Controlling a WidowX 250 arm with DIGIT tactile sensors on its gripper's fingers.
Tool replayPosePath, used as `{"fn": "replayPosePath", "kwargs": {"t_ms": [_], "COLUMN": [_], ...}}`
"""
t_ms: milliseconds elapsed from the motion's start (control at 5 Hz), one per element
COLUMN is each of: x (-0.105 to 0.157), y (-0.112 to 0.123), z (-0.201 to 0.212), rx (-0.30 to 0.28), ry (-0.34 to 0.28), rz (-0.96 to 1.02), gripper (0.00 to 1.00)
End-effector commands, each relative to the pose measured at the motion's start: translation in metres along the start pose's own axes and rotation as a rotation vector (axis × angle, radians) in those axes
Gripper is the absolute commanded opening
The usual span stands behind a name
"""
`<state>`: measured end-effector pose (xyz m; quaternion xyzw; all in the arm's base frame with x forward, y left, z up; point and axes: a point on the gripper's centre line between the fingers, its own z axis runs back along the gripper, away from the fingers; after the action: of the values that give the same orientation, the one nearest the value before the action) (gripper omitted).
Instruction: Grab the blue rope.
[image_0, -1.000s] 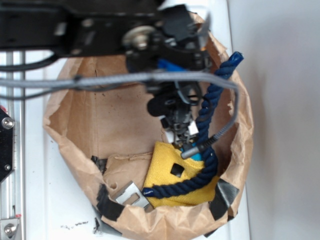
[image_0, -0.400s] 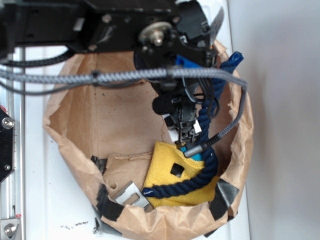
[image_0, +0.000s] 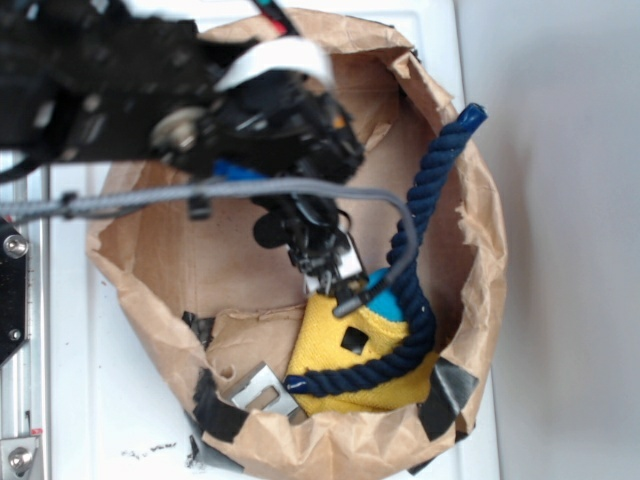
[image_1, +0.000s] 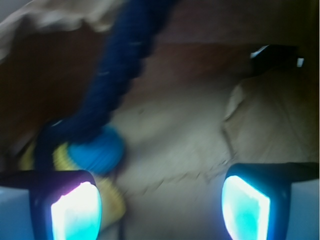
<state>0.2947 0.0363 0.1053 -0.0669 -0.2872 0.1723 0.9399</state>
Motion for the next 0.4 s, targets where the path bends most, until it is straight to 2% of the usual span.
{"fn": "replayPosePath", "kwargs": {"t_ms": [0,200], "x": [0.027,0.04], "y": [-0.02,-0.028], "z": [0.002,0.009], "rx": [-0.012,-0.032], "ry": [-0.091,-0.084], "rz": [-0.011,0.008], "gripper": [1.0,1.0]}}
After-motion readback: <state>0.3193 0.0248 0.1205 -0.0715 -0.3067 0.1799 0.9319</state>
